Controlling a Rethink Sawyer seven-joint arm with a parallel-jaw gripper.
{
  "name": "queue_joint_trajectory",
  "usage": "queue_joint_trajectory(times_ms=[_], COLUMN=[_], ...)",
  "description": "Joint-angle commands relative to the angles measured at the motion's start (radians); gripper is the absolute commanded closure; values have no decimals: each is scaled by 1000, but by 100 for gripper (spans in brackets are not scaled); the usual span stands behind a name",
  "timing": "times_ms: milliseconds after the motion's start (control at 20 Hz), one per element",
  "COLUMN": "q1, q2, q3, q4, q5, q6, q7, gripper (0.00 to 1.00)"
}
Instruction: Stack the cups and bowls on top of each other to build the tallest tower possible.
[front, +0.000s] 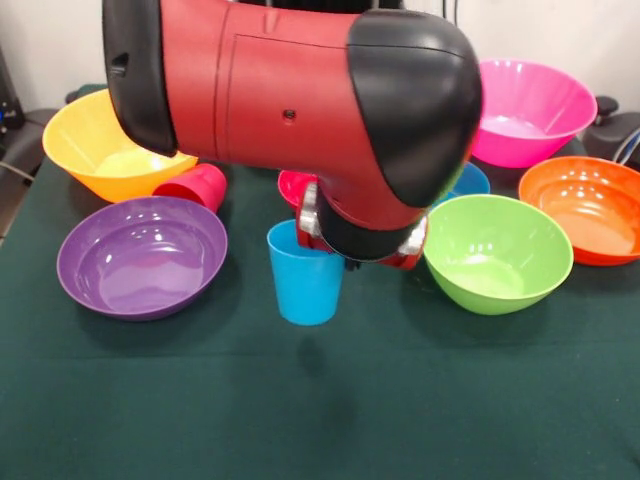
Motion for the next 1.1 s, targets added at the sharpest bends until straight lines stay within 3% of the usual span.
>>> queue_joint_trajectory(times_ms=[50,400,1100], q1=[39,31,-15], q2=[108,145,124], q3=[133,250,490], q4=[-215,-282,-256], q5=[-116,-234,-468], q6=[90,141,224], q7=[-83,-147,-171], gripper=[100,100,100])
